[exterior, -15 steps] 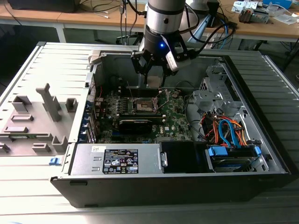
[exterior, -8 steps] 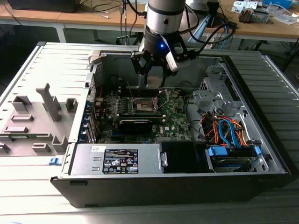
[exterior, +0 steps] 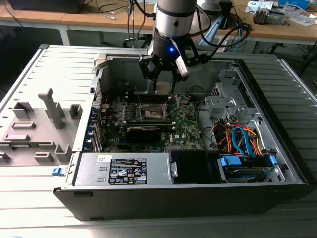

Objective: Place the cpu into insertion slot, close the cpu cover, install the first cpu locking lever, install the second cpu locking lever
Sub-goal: 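Place the cpu into insertion slot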

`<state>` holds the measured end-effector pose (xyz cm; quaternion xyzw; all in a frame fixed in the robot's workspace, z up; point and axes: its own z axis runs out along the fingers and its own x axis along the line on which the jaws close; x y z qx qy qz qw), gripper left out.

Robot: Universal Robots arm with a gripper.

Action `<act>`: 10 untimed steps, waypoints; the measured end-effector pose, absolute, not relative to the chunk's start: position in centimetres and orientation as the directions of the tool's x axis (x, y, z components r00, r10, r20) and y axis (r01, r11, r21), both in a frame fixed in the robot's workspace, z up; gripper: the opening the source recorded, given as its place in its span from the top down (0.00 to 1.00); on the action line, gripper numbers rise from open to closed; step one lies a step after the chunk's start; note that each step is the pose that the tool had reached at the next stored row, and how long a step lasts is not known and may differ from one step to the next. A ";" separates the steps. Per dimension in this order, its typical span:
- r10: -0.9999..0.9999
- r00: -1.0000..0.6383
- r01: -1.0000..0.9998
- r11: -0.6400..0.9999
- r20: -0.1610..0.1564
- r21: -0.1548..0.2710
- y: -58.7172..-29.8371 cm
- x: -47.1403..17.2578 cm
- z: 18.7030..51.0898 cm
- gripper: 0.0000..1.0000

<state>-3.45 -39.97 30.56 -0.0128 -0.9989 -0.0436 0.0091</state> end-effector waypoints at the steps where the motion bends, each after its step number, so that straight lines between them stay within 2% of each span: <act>1: 0.025 -1.000 0.026 0.996 0.019 0.087 -40.0 -3.4 30.5 0.45; 10: 0.025 -1.000 0.026 0.996 0.019 0.087 -40.0 -3.4 30.4 0.45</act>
